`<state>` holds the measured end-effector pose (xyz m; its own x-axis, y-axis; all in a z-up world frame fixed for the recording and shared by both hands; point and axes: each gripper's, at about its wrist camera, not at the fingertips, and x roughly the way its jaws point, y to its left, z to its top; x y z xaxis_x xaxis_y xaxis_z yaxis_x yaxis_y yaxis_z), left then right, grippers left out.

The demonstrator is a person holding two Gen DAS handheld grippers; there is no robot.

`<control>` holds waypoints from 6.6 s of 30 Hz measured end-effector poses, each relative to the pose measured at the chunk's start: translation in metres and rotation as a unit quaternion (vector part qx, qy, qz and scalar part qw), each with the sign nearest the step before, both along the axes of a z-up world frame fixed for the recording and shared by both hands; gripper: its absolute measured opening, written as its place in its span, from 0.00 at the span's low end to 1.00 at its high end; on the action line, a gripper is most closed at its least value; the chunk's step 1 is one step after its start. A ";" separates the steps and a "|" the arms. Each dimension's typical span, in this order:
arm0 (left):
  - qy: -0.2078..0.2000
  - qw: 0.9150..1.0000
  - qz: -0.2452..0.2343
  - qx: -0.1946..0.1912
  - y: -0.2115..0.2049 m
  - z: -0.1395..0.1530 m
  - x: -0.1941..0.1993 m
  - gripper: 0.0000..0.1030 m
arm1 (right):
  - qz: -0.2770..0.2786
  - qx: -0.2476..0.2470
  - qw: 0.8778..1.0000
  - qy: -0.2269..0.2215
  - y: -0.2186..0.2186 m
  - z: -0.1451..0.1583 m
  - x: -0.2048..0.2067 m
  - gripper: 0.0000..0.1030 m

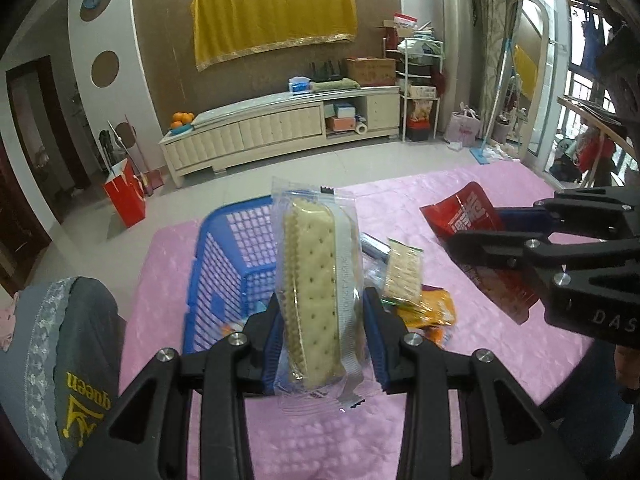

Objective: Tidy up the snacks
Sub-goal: 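Carry the red wrapper into the basket with the right gripper and release it, then lower the cracker pack into the basket and open the left gripper, then reach the left gripper to the orange chocolate bar and grasp it, then grasp the red-and-silver snack pouch with the right gripper while the left gripper holds the orange bar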

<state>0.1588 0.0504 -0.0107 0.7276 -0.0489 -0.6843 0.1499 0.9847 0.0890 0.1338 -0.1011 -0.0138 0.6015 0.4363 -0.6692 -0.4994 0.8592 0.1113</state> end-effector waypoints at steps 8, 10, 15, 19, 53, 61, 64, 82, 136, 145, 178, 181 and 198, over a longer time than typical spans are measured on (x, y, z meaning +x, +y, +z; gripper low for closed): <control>-0.002 1.000 0.023 -0.003 0.035 0.006 0.030 0.33 | 0.025 0.005 1.000 0.015 0.034 -0.004 0.043 0.29; 0.001 1.000 0.029 -0.006 0.045 0.003 0.039 0.33 | 0.028 0.009 0.999 0.026 0.039 -0.008 0.054 0.29; 0.013 0.999 0.045 -0.018 0.065 -0.009 0.062 0.33 | 0.036 0.003 0.998 0.050 0.056 -0.025 0.076 0.29; 0.027 0.997 0.062 -0.037 0.081 -0.023 0.075 0.33 | 0.042 -0.016 0.997 0.056 0.072 -0.038 0.092 0.29; 0.044 0.997 0.059 -0.035 0.067 -0.027 0.052 0.33 | 0.004 -0.060 0.997 0.049 0.061 -0.040 0.078 0.83; 0.049 0.997 0.040 -0.044 0.039 -0.025 0.051 0.33 | -0.017 -0.060 0.997 0.045 0.036 -0.036 0.064 0.83; 0.055 0.997 0.029 -0.044 0.028 -0.029 0.052 0.34 | -0.026 -0.060 0.997 0.048 0.026 -0.037 0.061 0.83; 0.092 0.995 0.004 -0.044 0.006 -0.063 0.064 0.51 | -0.058 -0.062 0.994 0.076 -0.003 -0.058 0.066 0.83; 0.116 0.985 -0.123 0.025 -0.145 -0.112 -0.003 0.77 | -0.151 -0.051 0.982 0.102 -0.155 -0.110 -0.036 0.83; 0.156 0.977 -0.142 0.039 -0.149 -0.149 0.009 0.66 | -0.133 -0.050 0.982 0.121 -0.147 -0.135 -0.030 0.83; 0.161 0.981 -0.113 0.001 -0.147 -0.140 0.030 0.13 | -0.142 -0.054 0.980 0.129 -0.164 -0.137 -0.004 0.83; 0.145 0.984 -0.101 -0.004 -0.147 -0.127 0.039 0.13 | -0.138 -0.054 0.982 0.115 -0.167 -0.129 0.004 0.83; 0.126 0.990 -0.052 -0.025 -0.164 -0.122 0.113 0.13 | -0.061 -0.116 0.985 0.112 -0.165 -0.150 0.099 0.93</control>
<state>0.2722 -0.1139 -0.1330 0.5237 -0.1528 -0.8381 0.2611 0.9652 -0.0128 0.2323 -0.2657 -0.1638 0.4667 0.1886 -0.8641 -0.3754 0.9269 -0.0005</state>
